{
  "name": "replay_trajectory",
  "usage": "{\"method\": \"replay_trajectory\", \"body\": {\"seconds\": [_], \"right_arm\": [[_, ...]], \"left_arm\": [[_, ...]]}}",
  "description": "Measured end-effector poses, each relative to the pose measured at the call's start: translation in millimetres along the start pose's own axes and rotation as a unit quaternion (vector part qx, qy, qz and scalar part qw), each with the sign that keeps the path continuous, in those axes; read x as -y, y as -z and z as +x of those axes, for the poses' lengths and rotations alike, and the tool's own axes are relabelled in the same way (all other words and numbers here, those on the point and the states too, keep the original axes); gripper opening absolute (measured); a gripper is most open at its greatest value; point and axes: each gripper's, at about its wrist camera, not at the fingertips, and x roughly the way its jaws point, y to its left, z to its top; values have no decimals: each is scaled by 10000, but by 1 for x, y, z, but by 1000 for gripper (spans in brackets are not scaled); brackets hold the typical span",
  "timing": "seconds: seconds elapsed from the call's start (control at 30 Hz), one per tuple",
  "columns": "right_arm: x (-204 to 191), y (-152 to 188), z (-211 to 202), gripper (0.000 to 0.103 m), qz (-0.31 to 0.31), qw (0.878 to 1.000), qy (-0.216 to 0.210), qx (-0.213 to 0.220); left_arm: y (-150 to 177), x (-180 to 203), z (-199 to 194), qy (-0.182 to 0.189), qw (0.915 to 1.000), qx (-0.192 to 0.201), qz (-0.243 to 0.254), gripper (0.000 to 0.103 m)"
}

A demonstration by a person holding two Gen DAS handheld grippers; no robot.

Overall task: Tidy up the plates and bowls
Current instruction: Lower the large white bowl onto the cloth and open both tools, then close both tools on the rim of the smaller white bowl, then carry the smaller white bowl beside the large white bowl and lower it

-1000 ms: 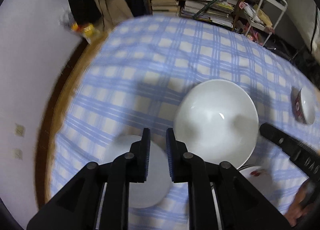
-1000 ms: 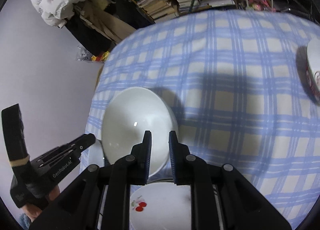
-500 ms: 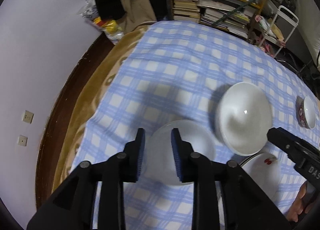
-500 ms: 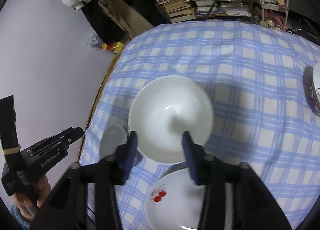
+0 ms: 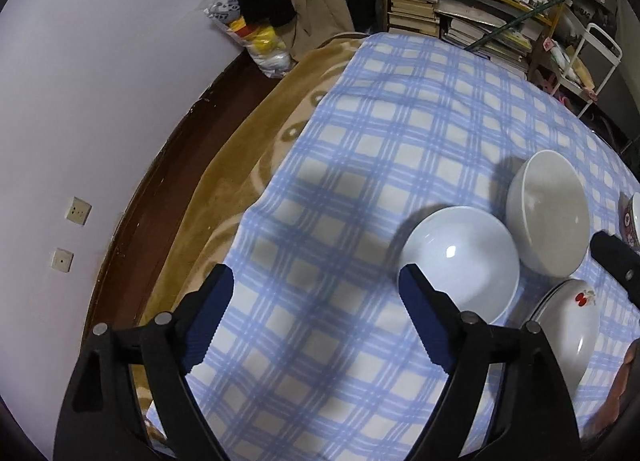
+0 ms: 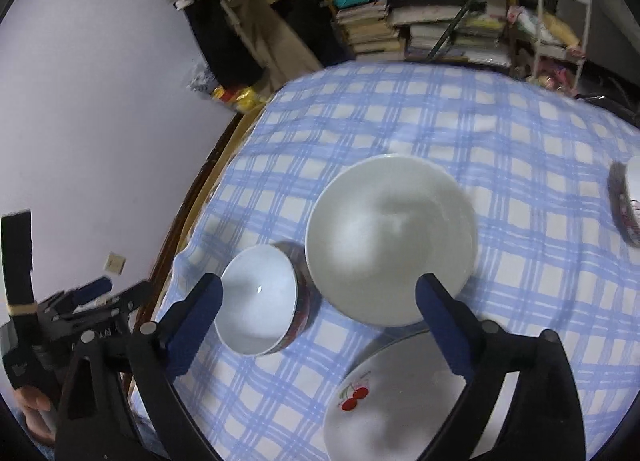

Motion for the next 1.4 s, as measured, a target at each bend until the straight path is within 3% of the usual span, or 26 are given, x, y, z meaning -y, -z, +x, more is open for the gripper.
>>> {"method": "replay_trajectory", "body": {"seconds": [0.17, 0.53, 0.57, 0.67, 0.73, 0.8, 1.0, 1.17, 1.27, 1.33, 1.4], "right_arm": [[-17, 3, -2, 102, -420, 9990, 136, 68], [-23, 17, 23, 99, -378, 9986, 41, -377], [-23, 18, 24, 97, -374, 9986, 14, -373], [-24, 19, 27, 76, -371, 9983, -102, -427], [-23, 20, 32, 49, -336, 9979, -46, -543], [-24, 22, 38, 43, -385, 9971, -88, -646], [-21, 30, 58, 37, -316, 9955, -200, -871], [-17, 33, 74, 32, -165, 9950, -272, -948], [-15, 33, 83, 28, -132, 9947, -234, -992], [-13, 33, 89, 24, -52, 9941, -307, -1038], [-12, 33, 92, 21, 20, 9935, -419, -1056]], "left_arm": [[8, -7, 1, 177, 9998, 43, -20, 84], [13, -5, 24, 385, 9992, -89, -38, 84], [13, -5, 26, 431, 9990, -105, -80, 84], [10, -4, 35, 568, 9980, -173, -201, 84], [8, -2, 41, 650, 9974, -216, -243, 84], [6, 0, 46, 718, 9968, -233, -254, 83], [2, 14, 59, 963, 9952, -188, -65, 82], [2, 28, 72, 981, 9948, -237, 146, 67], [3, 34, 82, 954, 9946, -332, 223, 46], [4, 37, 87, 1127, 9926, -401, 214, 28], [5, 42, 91, 1259, 9907, -476, 194, 18]]}}
